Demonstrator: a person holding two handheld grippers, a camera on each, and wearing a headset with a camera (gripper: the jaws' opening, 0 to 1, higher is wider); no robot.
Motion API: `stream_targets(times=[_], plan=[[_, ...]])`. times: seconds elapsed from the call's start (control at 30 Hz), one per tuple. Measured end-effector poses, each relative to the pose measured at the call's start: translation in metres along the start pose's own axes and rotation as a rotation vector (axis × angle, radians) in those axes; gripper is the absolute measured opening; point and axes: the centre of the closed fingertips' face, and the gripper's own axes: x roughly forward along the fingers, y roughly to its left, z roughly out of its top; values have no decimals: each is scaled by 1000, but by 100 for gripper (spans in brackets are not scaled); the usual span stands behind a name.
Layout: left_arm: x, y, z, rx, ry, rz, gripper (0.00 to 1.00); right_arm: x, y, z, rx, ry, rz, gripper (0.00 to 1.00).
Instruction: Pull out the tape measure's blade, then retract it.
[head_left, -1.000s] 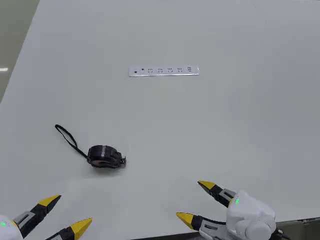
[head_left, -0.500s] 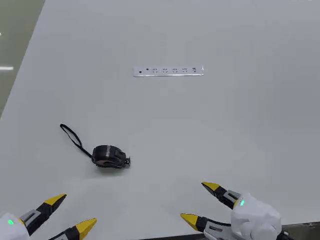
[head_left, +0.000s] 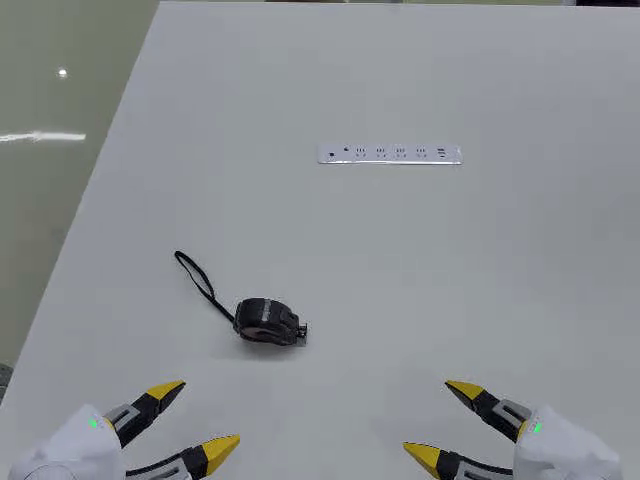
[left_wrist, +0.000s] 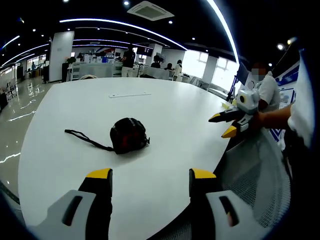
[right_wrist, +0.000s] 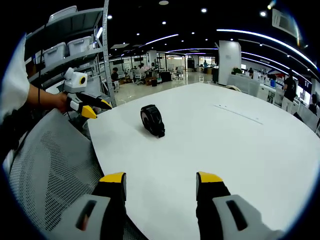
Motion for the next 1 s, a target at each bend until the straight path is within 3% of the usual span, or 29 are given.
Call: stream_targets(times=[1.0], plan=[[24,7,2,83,88,-92,63,34,0,10,-26,0,101,55]])
